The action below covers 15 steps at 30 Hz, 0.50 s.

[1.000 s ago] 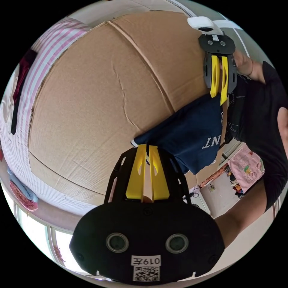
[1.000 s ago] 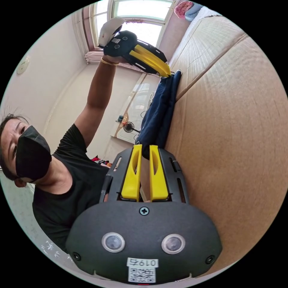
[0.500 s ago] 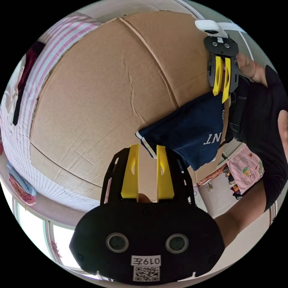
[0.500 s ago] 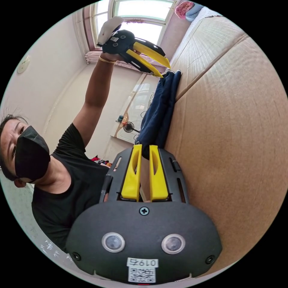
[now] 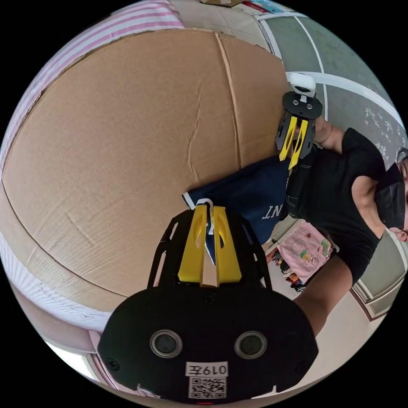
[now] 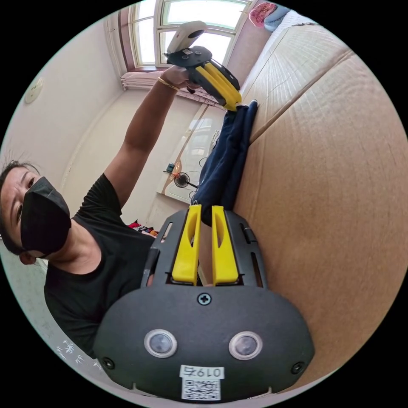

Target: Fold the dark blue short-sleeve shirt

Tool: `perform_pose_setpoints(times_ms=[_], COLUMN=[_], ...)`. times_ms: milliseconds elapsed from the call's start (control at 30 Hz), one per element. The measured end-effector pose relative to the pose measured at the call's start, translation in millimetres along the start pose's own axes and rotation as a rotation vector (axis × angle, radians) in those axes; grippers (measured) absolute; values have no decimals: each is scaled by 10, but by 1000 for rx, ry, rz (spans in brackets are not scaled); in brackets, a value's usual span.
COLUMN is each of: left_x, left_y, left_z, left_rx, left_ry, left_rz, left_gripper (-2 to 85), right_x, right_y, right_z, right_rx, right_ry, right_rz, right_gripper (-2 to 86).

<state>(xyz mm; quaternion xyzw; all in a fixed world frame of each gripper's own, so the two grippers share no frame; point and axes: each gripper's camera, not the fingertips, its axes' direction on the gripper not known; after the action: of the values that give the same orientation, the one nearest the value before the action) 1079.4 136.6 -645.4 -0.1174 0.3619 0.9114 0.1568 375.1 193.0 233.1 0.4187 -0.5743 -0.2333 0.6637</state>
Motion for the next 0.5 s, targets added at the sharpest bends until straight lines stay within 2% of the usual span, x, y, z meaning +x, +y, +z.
perform_pose_setpoints(times_ms=[233,500], left_x=[-84,-496], left_y=[420,461], left_z=[-410,-450], left_rx=[166,199], left_ry=[4,71], left_rz=[25,-87], left_gripper=[10,10], right_x=[-103,-106], right_y=[76,97], right_z=[59,126], right_rx=[20,19], right_ry=[48,51], right_rz=[-55,-54], right_gripper=[36,29])
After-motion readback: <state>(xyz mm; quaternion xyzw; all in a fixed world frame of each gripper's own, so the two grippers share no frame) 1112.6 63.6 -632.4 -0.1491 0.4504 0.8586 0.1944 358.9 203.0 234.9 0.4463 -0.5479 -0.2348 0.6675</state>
